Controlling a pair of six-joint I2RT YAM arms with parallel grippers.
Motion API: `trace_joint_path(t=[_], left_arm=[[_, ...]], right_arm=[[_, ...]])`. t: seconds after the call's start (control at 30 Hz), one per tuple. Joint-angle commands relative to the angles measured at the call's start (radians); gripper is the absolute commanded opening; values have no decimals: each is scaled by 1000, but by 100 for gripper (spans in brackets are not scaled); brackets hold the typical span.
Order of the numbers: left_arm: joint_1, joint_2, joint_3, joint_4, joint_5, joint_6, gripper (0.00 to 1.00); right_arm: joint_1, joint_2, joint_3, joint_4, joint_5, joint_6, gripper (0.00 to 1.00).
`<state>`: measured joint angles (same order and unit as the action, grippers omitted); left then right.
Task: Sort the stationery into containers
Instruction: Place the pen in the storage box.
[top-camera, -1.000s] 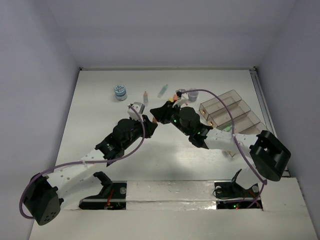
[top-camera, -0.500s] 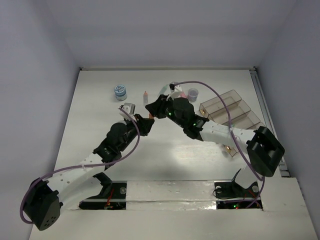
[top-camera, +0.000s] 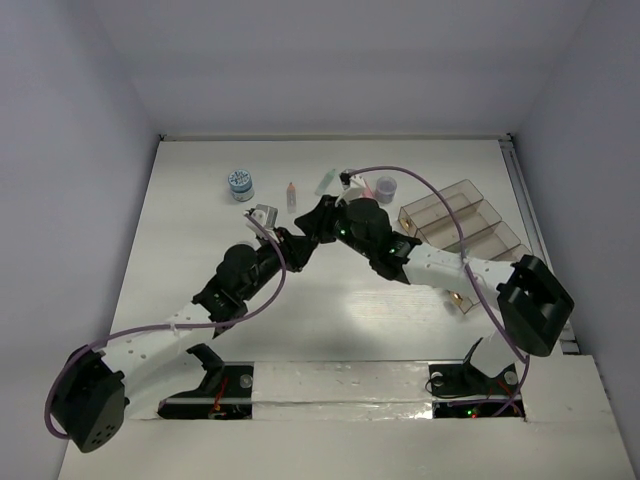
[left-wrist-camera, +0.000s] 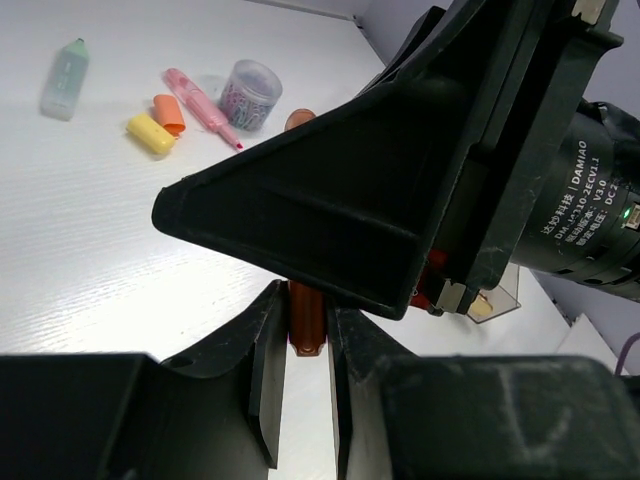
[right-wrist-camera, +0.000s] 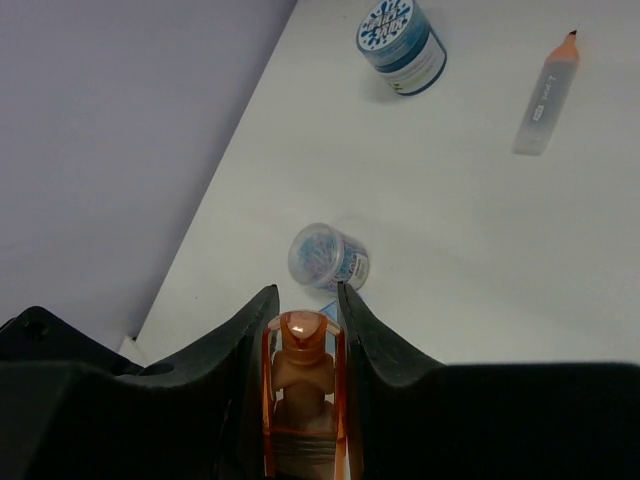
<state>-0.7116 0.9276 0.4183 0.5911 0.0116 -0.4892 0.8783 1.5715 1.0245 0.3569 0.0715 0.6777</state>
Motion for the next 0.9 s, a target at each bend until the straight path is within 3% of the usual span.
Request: trace_joint_path(t=[0.0, 0.03, 0.1, 0.13, 0.23, 0.4, 0.6, 0.87], left_arm=[[-2, -7, 45, 184, 34, -20, 0], [-2, -1, 43, 184, 43, -22, 15], [-2, 10, 39, 181, 54, -25, 31], [-2, 11, 31, 177, 62, -26, 44], [-2, 5, 8, 161, 73, -22, 56], [-11, -24, -19, 116, 105, 27, 68], [-20, -88, -68, 90, 123, 55, 73], [-20, -225, -128, -23, 79, 104, 74]], right_arm=[[10, -30, -17, -84, 39, -49, 13], [-1, -33, -14, -99, 66, -53, 13], [-19, -39, -10, -104, 80, -61, 13], [-56, -39, -10, -108, 65, -60, 12], [-157, -60, -33, -102, 42, -52, 12], [-326, -126, -76, -116, 19, -44, 12], [-508, -202, -142, -173, 73, -70, 11], [-677, -418, -322, -272, 326, -79, 15]])
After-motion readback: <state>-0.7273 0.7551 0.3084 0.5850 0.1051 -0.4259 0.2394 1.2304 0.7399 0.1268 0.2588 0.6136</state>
